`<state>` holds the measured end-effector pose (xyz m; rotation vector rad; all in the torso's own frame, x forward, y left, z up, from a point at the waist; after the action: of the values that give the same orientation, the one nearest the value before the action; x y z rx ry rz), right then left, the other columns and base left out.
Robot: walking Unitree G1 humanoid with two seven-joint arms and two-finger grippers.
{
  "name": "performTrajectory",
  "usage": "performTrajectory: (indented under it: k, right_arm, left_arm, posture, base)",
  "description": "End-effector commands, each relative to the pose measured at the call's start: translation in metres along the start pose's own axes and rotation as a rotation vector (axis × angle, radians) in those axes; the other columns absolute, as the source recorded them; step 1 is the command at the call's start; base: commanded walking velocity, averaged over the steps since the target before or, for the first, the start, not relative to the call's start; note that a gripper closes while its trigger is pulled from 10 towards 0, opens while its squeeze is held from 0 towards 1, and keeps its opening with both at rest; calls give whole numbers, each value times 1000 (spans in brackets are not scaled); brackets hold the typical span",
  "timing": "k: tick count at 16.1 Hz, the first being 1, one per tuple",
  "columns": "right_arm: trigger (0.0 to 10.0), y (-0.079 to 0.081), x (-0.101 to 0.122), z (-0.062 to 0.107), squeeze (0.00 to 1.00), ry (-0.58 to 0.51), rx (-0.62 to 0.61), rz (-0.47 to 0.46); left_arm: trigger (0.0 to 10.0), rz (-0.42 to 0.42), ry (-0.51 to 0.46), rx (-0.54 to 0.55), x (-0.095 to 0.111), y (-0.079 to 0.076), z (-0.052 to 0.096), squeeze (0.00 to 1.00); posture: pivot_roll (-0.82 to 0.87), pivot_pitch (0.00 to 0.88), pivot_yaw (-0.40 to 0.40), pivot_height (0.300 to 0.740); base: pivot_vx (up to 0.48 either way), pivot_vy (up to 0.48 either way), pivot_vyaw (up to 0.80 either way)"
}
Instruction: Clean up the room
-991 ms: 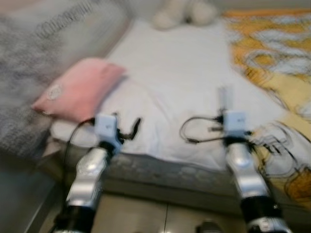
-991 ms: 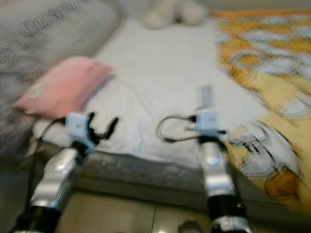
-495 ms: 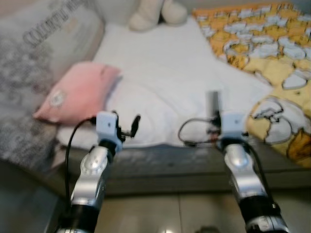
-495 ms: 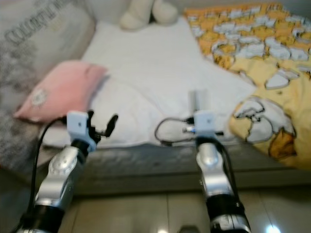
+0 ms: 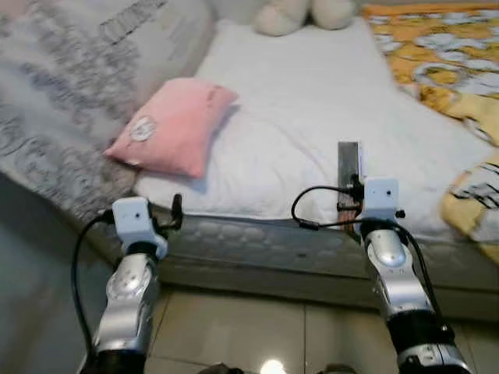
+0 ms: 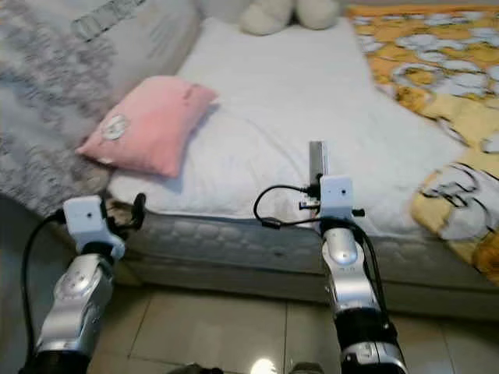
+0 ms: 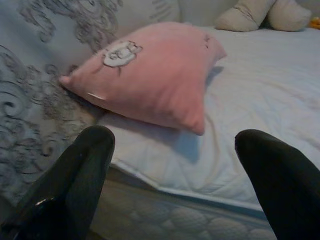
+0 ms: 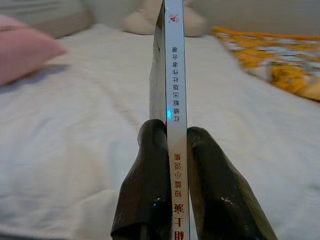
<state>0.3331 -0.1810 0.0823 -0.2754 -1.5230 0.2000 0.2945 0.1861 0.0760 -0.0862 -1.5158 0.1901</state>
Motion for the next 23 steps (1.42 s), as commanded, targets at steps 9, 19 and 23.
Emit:
performTrajectory:
  k: [9, 19, 23]
  right_arm:
    - [10000, 1, 32, -5, 0, -161, -8, -33]
    - [10000, 3, 35, -5, 0, -176, -8, -23]
    - [10000, 3, 39, -6, 0, -190, -3, -13]
  left_arm:
    - [10000, -28, -91, -177, 27, -29, -10, 0]
    - [10000, 7, -97, -169, 29, -28, -9, 0]
    - [10000, 14, -99, -173, 29, -31, -9, 0]
  posture:
    - [-170, 0, 145, 740]
    - [-163, 0, 145, 740]
    - [-163, 0, 140, 740]
  base:
    - [320, 0, 0]
    - [421, 164, 0]
    - [390, 278, 0]
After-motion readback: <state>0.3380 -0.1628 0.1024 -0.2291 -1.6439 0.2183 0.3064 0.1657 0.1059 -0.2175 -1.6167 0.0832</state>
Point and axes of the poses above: a point about 5 cm out from each wrist's last joint towards the gripper, its own z axis pointing back from the gripper into the wrist, its own x axis along the axis of the wrist's last joint, y = z × x, the point moved 2 cm from there along -z, pointing out of the wrist towards the gripper, and after that the axes turned 7 degrees about z, right-handed, at the moved point
